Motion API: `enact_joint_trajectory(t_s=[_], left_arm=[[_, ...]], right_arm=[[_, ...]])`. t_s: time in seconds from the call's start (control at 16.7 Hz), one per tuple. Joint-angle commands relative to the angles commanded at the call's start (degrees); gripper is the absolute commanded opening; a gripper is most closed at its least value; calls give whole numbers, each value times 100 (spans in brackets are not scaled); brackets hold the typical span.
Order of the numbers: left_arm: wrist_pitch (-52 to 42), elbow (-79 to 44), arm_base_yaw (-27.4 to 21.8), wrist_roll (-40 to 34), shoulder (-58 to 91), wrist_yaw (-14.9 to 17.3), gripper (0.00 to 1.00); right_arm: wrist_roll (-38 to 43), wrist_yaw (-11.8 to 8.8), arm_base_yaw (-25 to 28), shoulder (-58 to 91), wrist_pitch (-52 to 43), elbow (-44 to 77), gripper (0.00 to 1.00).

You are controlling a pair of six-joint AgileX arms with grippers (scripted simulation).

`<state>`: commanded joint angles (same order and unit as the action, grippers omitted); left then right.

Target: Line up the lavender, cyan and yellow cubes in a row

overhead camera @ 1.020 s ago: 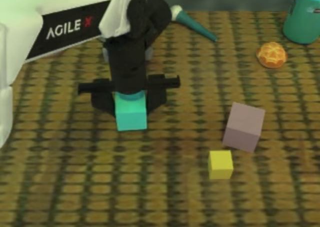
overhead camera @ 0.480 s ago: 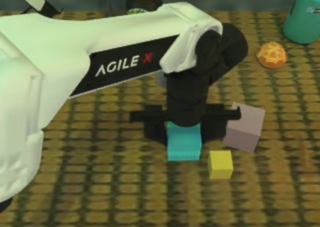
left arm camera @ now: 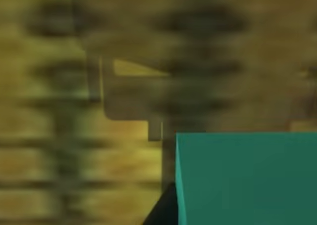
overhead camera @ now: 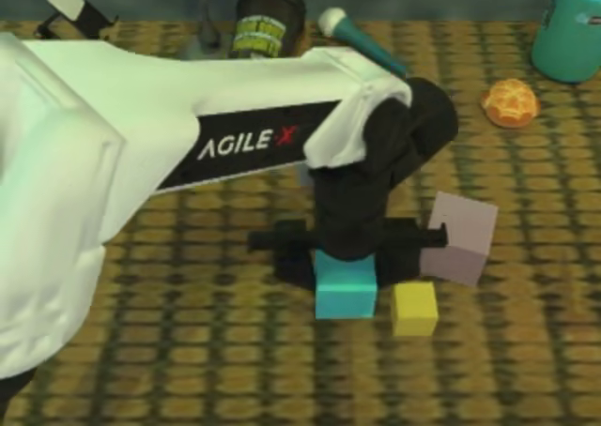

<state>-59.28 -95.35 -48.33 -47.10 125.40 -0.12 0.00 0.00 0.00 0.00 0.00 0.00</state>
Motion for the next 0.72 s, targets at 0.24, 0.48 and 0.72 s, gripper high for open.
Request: enact_joint_trajectory(t_s=[0.24,0.48,0.72], left_arm=[[606,415,7,-28,169,-23,0],[633,435,7,-30,177,-25,0],[633,435,7,-30,177,-25,30]], right_arm=[[0,0,0,0,0,0,100],[0,0,0,0,0,0,100],[0,0,0,0,0,0,100]])
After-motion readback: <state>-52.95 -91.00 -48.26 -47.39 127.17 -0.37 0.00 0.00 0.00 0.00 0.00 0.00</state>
